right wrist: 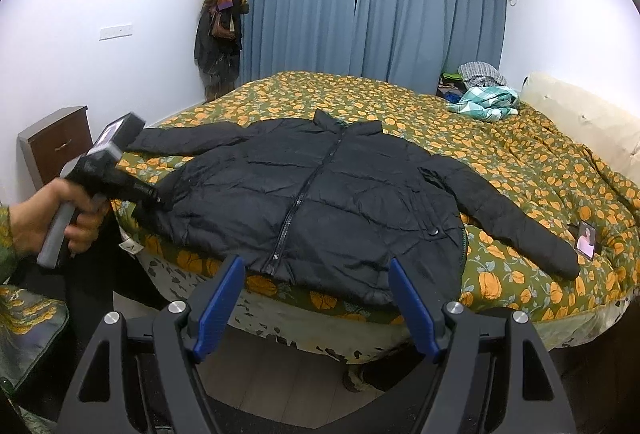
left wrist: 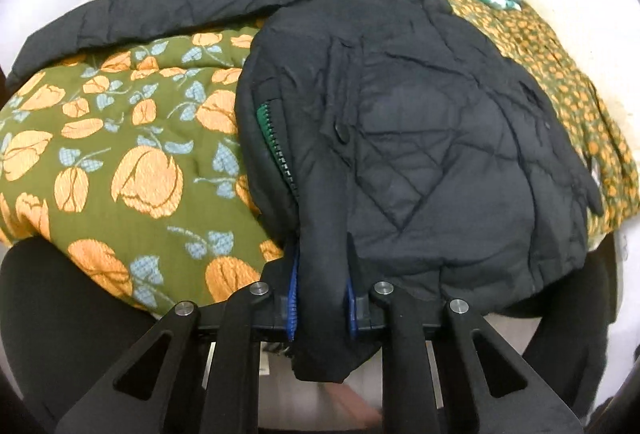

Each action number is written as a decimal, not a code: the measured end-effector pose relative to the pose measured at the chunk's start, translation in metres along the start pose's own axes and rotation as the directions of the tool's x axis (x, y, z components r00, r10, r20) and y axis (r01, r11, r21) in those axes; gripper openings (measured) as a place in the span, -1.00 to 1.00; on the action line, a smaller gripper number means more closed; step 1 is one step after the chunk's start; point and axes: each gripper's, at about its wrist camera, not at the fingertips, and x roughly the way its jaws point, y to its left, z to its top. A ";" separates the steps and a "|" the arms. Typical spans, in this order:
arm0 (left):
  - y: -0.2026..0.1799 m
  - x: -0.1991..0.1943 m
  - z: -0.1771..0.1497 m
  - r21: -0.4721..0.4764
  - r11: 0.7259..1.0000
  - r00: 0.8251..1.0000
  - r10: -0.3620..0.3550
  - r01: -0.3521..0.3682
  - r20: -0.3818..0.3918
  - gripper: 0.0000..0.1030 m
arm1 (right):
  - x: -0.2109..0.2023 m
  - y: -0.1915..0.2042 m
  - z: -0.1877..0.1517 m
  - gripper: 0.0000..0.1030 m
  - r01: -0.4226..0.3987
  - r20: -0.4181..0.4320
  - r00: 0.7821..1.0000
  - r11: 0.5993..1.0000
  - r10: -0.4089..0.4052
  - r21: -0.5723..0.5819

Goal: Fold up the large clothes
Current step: 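Grasp the other sleeve with the left tool and spread it outward, then release the sleeve and lift the left tool back from the jacket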

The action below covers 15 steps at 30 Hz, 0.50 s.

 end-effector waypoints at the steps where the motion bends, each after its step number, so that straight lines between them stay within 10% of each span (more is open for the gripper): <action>1: 0.000 -0.002 0.001 -0.003 1.000 1.000 0.003 -0.003 0.008 -0.53 | 0.000 0.000 0.000 0.47 0.000 -0.001 1.000 1.000 0.000 0.001; 7: 0.001 -0.049 -0.004 -0.032 0.999 0.979 0.020 -0.014 0.203 0.84 | -0.003 0.000 0.002 0.47 0.022 0.018 1.000 1.000 -0.022 -0.004; 15: 0.012 -0.109 -0.031 -0.110 0.991 0.866 0.125 -0.082 0.485 0.97 | -0.001 0.006 0.001 0.47 0.038 0.015 0.999 0.999 -0.038 -0.013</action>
